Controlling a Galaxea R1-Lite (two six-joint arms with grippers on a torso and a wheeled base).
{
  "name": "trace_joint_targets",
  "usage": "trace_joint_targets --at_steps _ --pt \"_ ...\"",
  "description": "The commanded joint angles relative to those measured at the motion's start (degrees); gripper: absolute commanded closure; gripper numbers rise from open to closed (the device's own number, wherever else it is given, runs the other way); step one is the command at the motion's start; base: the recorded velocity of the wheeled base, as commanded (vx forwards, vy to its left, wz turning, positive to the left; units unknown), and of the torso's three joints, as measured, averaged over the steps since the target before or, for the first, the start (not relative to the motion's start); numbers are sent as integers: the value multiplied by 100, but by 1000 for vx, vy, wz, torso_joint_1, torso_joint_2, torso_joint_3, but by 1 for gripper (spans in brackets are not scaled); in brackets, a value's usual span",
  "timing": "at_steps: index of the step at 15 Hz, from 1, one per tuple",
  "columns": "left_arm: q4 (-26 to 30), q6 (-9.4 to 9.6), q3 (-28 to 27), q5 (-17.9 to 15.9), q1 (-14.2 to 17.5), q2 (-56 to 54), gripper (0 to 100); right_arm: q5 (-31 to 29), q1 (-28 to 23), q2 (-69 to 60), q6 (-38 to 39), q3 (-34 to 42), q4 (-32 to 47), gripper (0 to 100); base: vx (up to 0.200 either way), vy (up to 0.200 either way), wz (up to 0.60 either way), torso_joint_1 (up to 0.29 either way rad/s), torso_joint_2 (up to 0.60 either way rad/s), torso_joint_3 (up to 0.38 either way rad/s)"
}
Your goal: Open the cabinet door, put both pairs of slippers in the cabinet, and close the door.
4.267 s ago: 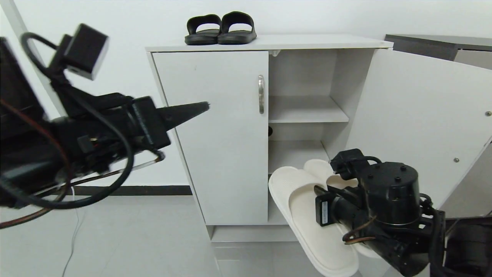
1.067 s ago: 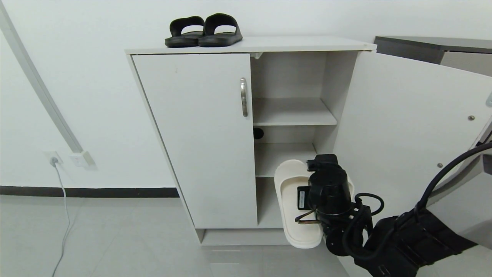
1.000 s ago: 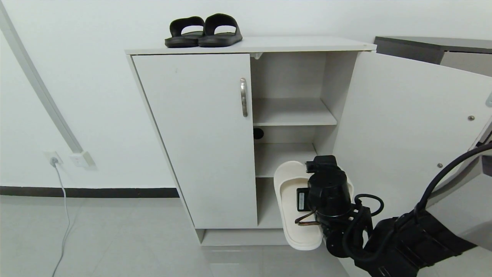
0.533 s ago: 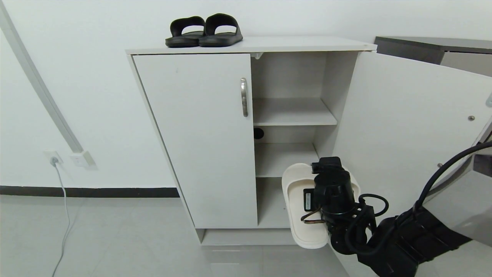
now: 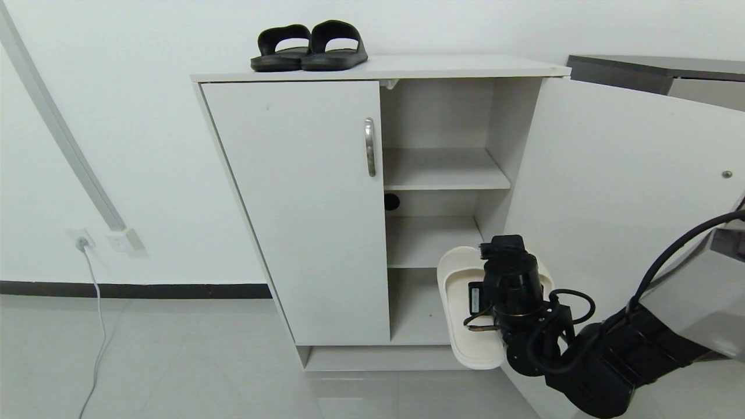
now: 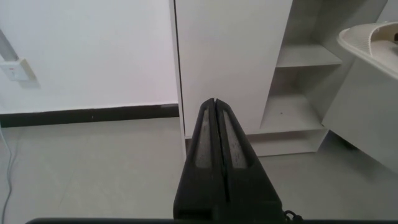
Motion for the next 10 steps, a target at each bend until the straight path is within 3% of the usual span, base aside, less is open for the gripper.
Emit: trace_joint_targets --at_steps 1,7,10 --pt "4 -1 1 -2 2 10 100 -3 -25 6 1 0 -3 100 0 0 0 0 0 0" --pt "-5 -1 1 -2 2 10 100 6 -16 6 10 0 -20 100 0 0 0 0 0 0" --pt "-5 -1 1 -2 2 10 100 419 327 42 54 -44 -161 100 0 0 0 0 0 0"
